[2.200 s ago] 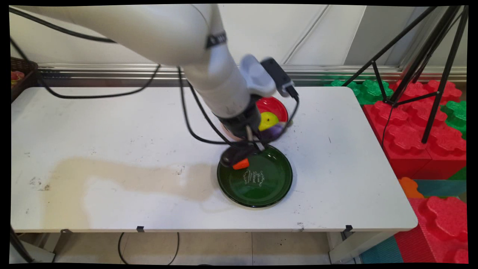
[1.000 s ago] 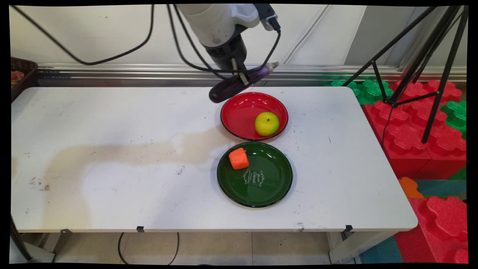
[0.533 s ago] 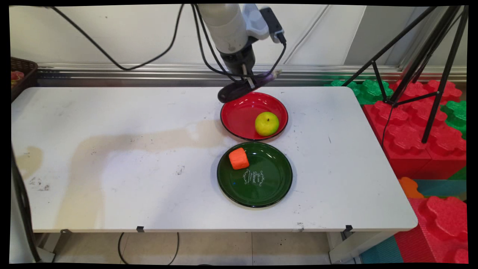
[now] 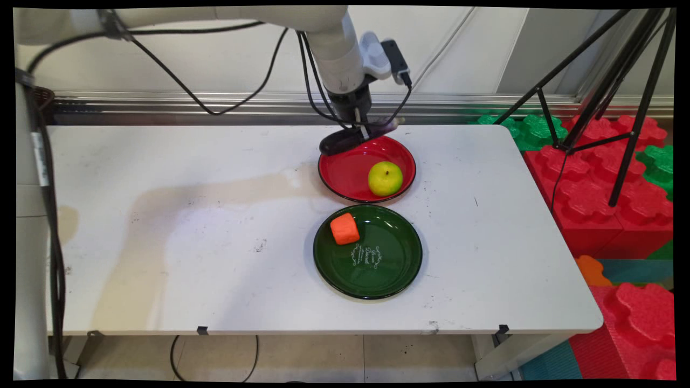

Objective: Place the picked object on the red plate

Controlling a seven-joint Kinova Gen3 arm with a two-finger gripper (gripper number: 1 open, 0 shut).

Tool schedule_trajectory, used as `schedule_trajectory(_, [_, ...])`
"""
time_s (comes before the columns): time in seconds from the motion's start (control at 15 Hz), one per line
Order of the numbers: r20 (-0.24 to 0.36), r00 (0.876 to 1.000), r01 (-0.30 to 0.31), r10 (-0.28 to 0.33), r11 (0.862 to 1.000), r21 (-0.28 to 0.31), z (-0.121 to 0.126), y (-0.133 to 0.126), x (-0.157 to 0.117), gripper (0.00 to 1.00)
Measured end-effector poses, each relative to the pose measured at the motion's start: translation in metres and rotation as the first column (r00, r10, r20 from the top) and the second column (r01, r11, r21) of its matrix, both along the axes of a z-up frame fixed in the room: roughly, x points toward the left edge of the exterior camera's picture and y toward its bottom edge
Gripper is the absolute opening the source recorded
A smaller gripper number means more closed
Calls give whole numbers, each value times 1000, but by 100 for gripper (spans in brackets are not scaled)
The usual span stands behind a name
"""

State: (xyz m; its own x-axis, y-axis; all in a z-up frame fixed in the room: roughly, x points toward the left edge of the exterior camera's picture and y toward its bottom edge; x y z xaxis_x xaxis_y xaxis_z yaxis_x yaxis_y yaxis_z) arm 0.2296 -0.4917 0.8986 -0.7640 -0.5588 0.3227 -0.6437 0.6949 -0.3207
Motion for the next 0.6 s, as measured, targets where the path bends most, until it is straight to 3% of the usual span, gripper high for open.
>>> schedule_trajectory(0.6, [24, 999, 47, -49, 997, 62, -54, -38, 9, 0])
